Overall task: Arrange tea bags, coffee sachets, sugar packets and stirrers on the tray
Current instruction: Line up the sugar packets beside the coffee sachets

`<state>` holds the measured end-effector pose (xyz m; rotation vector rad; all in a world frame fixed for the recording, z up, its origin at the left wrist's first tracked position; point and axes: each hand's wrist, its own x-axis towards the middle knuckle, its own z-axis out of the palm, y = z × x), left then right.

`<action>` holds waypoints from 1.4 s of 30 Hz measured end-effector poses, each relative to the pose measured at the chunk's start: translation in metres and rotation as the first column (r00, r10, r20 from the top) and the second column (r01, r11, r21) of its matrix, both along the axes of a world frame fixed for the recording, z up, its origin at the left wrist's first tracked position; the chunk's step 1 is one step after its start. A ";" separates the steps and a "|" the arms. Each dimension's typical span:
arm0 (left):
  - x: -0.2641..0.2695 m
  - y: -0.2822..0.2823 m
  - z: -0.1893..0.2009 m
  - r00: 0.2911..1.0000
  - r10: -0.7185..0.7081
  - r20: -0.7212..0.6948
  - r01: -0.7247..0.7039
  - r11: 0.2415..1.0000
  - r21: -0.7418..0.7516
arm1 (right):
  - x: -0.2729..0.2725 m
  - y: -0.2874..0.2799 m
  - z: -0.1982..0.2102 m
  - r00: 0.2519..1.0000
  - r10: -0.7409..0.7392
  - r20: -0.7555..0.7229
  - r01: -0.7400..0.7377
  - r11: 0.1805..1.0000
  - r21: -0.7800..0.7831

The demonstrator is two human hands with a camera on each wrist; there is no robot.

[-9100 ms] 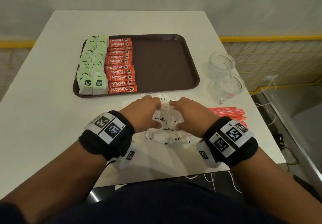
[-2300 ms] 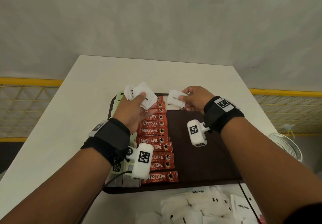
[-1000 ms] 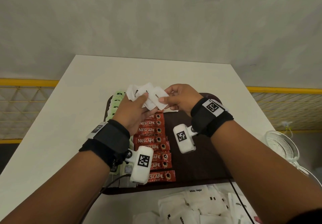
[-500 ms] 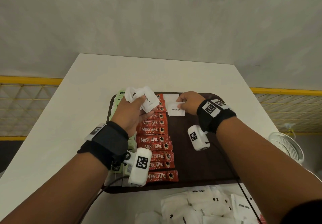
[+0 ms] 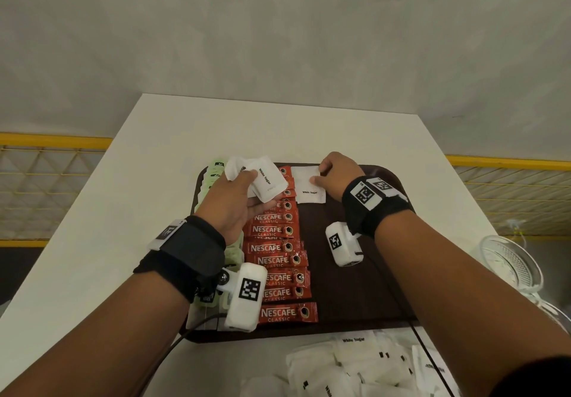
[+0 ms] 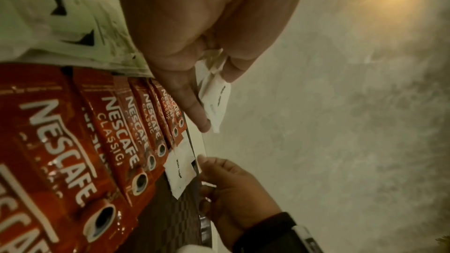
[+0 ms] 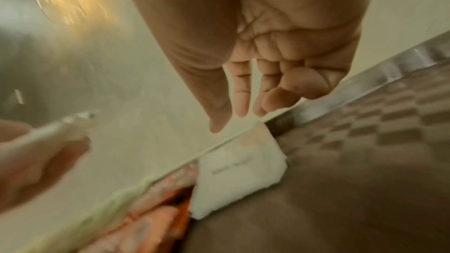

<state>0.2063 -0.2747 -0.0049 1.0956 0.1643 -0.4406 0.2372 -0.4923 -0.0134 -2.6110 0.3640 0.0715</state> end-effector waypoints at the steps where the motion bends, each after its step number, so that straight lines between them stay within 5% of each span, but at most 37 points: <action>1: 0.000 -0.001 0.000 1.000 0.001 0.009 -0.002 1.000 0.007 | -0.002 0.004 0.005 0.999 0.018 0.031 -0.019 0.999 0.027; 7: -0.001 -0.012 0.001 0.997 0.006 0.082 -0.009 0.999 0.042 | -0.020 0.032 0.035 0.974 0.224 -0.022 -0.191 0.873 0.449; 18: -0.003 -0.011 0.002 0.990 -0.006 0.144 -0.001 0.999 0.050 | -0.019 0.004 0.032 0.999 0.036 0.008 -0.030 0.649 0.760; 20: -0.002 -0.008 0.000 0.993 0.028 0.113 -0.032 0.999 0.036 | -0.018 -0.005 0.033 0.999 0.039 -0.016 -0.016 0.705 0.709; 22: -0.001 -0.005 -0.001 0.994 0.060 0.090 -0.064 0.997 0.040 | -0.019 -0.012 0.031 0.994 0.109 -0.031 -0.080 0.869 0.489; 24: 0.000 -0.003 -0.003 0.994 0.073 0.081 -0.078 0.996 0.052 | -0.020 -0.016 0.025 0.979 0.188 -0.085 -0.158 0.947 0.278; 32: -0.001 -0.003 -0.002 0.995 0.042 0.087 -0.047 0.997 0.060 | -0.010 -0.004 0.006 0.982 0.132 -0.136 -0.125 0.991 0.057; 42: -0.001 0.003 -0.006 0.997 0.013 0.071 -0.017 0.998 0.068 | -0.005 0.004 0.003 0.989 0.053 -0.138 -0.048 0.998 0.037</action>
